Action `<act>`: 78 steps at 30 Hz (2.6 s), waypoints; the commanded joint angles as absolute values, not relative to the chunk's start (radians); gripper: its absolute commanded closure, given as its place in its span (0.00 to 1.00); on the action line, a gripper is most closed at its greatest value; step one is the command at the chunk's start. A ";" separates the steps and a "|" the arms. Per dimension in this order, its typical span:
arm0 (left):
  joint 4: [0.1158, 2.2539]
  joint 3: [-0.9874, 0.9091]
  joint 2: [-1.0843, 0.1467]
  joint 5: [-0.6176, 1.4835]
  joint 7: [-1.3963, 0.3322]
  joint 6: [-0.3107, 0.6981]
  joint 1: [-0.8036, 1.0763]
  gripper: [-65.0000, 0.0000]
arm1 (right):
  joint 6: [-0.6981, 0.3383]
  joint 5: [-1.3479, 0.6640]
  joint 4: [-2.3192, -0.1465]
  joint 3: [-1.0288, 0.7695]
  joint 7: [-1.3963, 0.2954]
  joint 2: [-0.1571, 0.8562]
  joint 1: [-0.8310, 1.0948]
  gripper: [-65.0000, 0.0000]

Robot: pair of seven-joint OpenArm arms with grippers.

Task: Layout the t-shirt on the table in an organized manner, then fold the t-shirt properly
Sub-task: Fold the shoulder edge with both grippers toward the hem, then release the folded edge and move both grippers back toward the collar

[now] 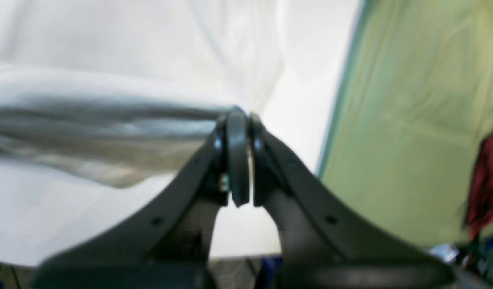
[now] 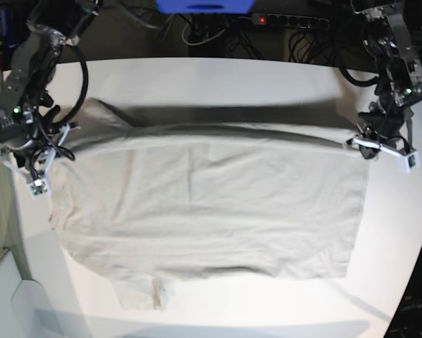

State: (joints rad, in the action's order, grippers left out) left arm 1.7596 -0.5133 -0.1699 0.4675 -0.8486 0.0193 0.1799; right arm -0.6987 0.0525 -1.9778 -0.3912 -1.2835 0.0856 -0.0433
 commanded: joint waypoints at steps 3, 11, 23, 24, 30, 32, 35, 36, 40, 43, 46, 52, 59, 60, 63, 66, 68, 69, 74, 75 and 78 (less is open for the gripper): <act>1.750 -0.518 -0.177 0.473 -0.831 0.018 0.122 1.00 | -0.698 0.061 -1.954 -0.357 -1.287 0.099 -0.110 1.00; 1.612 -0.518 -0.173 0.472 -0.831 0.016 0.008 1.00 | -0.698 0.061 -1.765 -0.332 -1.254 0.101 -0.242 1.00; 1.477 -0.518 -0.183 0.470 -0.820 0.016 -0.099 1.00 | -0.698 0.062 -1.514 -0.306 -1.136 0.127 -0.384 1.00; 1.469 -0.518 -0.183 0.470 -0.820 0.016 -0.108 1.00 | -0.698 0.062 -1.498 -0.306 -1.133 0.127 -0.397 1.00; 1.465 -0.518 -0.183 0.470 -0.820 0.016 -0.148 1.00 | -0.698 0.062 -1.431 -0.305 -1.132 0.127 -0.473 1.00; 1.463 -0.518 -0.183 0.470 -0.820 0.016 -0.159 1.00 | -0.698 0.062 -1.411 -0.305 -1.127 0.127 -0.490 1.00; 1.461 -0.518 -0.183 0.469 -0.819 0.016 -0.162 1.00 | -0.698 0.062 -1.389 -0.305 -1.095 0.137 -0.492 1.00; 1.461 -0.518 -0.183 0.469 -0.819 0.016 -0.162 1.00 | -0.698 0.062 -1.389 -0.305 -1.087 0.142 -0.490 1.00; 1.417 -0.518 -0.200 0.469 -0.817 0.016 -0.183 1.00 | -0.698 0.062 -1.342 -0.306 -1.082 0.147 -0.493 1.00; 1.374 -0.518 -0.203 0.470 -0.819 0.016 -0.191 0.99 | -0.698 0.061 -1.342 -0.306 -1.082 0.147 -0.493 0.94; 1.369 -0.518 -0.203 0.470 -0.822 0.019 -0.186 0.99 | -0.698 0.061 -1.342 -0.306 -1.082 0.147 -0.493 0.78; 1.376 -0.516 -0.200 0.472 -0.828 0.022 -0.183 0.60 | -0.698 0.062 -1.348 -0.311 -1.090 0.153 -0.490 0.52; 1.457 -0.518 -0.193 0.478 -0.771 0.025 -0.079 0.23 | -0.698 0.056 -1.406 -0.315 -1.092 0.194 -0.412 0.52; 1.474 -0.518 -0.193 0.478 -0.757 0.025 -0.059 0.23 | -0.698 0.056 -1.429 -0.315 -1.092 0.194 -0.392 0.52; 1.497 -0.518 -0.193 0.478 -0.731 0.025 -0.005 0.26 | -0.698 0.056 -1.495 -0.315 -1.092 0.193 -0.335 0.52; 1.491 -0.518 -0.193 0.475 -0.705 0.025 0.024 0.29 | -0.698 0.056 -1.537 -0.315 -1.092 0.191 -0.294 0.52; 1.481 -0.518 -0.193 0.473 -0.679 0.025 0.041 0.30 | -0.698 0.056 -1.555 -0.317 -1.092 0.191 -0.274 0.52; 1.472 -0.518 -0.194 0.473 -0.667 0.025 0.042 0.30 | -0.698 0.056 -1.563 -0.317 -1.092 0.191 -0.266 0.52; 1.394 -0.516 -0.200 0.470 -0.619 0.024 0.041 0.30 | -0.698 0.056 -1.567 -0.317 -1.092 0.191 -0.246 0.52; 1.374 -0.516 -0.202 0.470 -0.608 0.024 0.033 0.30 | -0.698 0.056 -1.567 -0.317 -1.092 0.191 -0.246 0.52; 1.303 -0.515 -0.203 0.469 -0.581 0.024 0.013 0.30 | -0.698 0.056 -1.567 -0.317 -1.092 0.194 -0.246 0.52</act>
